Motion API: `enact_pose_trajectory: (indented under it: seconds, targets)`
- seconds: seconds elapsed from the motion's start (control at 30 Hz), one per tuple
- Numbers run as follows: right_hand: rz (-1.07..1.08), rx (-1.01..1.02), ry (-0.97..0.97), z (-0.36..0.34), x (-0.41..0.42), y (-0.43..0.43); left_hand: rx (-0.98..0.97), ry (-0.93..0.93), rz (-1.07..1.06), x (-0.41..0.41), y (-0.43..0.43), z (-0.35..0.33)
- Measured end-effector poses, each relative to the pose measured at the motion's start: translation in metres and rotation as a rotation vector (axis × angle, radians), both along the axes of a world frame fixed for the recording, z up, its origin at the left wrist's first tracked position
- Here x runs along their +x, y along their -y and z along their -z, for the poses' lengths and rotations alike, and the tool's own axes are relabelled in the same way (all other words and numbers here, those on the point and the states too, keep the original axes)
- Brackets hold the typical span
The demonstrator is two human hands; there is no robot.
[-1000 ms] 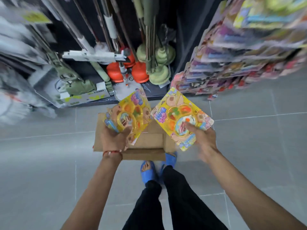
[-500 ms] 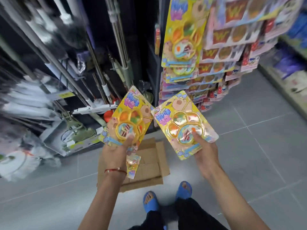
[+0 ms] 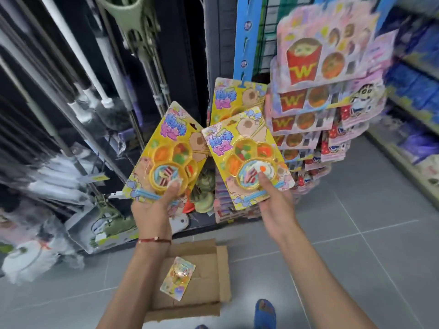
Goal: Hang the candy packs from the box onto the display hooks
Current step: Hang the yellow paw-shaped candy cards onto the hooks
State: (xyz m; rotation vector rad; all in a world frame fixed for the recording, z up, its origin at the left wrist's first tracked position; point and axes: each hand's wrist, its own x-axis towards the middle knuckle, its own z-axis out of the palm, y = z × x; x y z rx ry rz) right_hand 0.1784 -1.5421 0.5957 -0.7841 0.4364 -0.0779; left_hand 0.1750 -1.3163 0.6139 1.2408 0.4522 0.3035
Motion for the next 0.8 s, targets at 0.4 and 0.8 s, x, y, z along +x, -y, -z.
enact_pose_trajectory:
  seconds: [0.4,0.8]
  targets:
    - [-0.065,0.101,0.035,-0.054,0.091,0.021,-0.101,0.073,-0.055,0.049,0.036,-0.053]
    - [-0.102,0.262,0.145,-0.073,0.125,0.007,-0.201,0.108,-0.017,0.076,0.026,-0.072]
